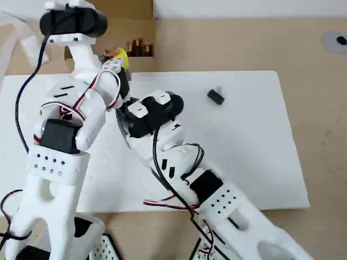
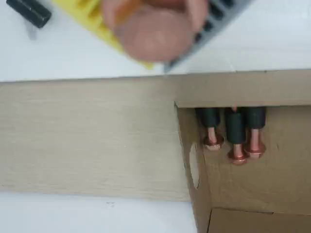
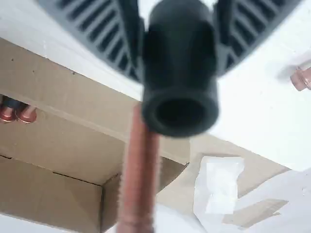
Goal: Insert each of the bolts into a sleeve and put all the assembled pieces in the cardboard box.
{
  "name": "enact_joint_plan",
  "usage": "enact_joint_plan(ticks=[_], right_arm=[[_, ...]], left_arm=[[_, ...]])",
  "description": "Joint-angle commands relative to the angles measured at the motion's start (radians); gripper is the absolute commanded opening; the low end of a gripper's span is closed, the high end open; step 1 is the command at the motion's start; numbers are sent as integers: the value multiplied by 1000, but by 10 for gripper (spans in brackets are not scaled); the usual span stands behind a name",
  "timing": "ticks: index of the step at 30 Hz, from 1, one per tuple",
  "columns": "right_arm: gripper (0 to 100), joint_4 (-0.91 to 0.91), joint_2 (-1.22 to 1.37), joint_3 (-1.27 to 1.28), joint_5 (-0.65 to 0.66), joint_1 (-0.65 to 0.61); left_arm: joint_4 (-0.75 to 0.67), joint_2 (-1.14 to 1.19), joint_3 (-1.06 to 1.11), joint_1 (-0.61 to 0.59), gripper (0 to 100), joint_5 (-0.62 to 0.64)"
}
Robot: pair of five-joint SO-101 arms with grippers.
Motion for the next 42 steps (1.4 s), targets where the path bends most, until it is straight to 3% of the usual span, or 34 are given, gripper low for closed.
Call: enact_joint_plan(ticks=[1,14,34,42], right_arm=[[9,-25,-15,-18,-6,-16],[9,-25,-15,-18,-6,-16],[9,-25,-15,-19,-6,-13],[9,-25,-16,-22,-6,-13]], left_arm=[[-3,-87,-80,14,3,-8],[173,-116,-195,94,3,-9],[176,-122,-176,91,2,-31],[103,-122,-52,91,2,-69]])
